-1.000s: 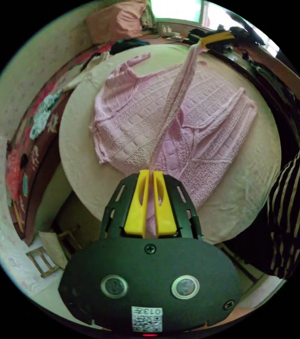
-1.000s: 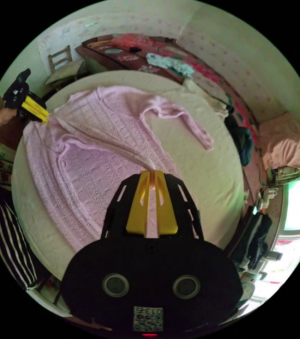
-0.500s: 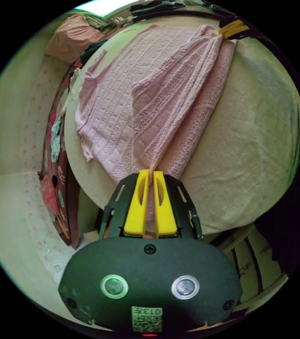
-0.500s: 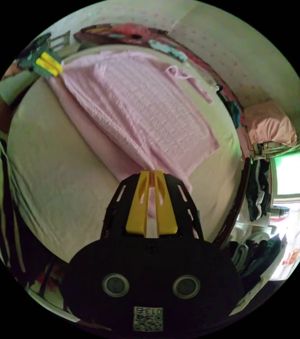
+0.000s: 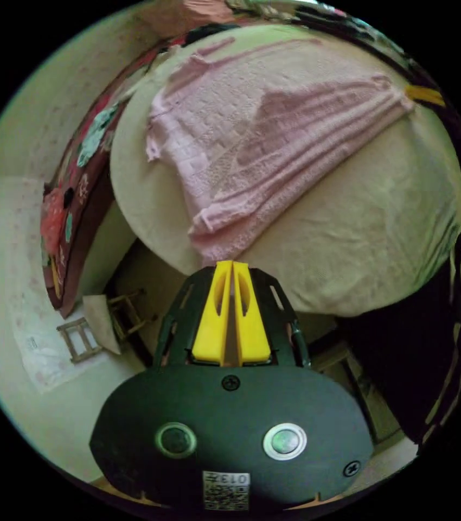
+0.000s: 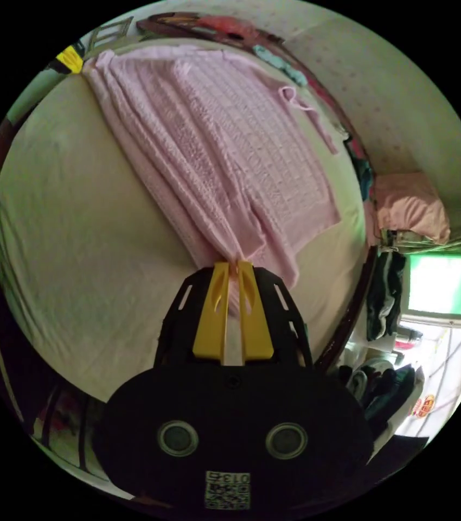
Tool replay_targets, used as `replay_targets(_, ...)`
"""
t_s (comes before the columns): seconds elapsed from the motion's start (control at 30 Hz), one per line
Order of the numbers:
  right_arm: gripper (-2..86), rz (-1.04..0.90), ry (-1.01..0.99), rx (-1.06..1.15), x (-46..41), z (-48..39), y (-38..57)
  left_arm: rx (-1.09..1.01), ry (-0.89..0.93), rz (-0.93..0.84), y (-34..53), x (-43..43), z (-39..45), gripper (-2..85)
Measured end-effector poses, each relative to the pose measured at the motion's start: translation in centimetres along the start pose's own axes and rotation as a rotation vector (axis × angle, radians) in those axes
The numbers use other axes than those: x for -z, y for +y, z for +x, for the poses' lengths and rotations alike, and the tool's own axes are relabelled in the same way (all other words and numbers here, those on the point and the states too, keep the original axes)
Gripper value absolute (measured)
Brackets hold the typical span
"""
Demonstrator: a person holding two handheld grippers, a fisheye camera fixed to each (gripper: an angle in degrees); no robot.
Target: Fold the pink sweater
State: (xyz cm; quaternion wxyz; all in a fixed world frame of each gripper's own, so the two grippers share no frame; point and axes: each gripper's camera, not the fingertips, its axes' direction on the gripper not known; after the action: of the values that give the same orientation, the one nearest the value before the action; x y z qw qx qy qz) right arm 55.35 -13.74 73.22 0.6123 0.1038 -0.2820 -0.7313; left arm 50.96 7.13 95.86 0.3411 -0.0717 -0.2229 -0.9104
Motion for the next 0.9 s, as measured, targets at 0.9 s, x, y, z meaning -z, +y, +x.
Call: replay_targets(0.9,0.3,0.015,-0.399,-0.432,-5.5,14.6,-3.0,0.115,0.261,0.231,-9.7,-1.8,-9.7,0.2)
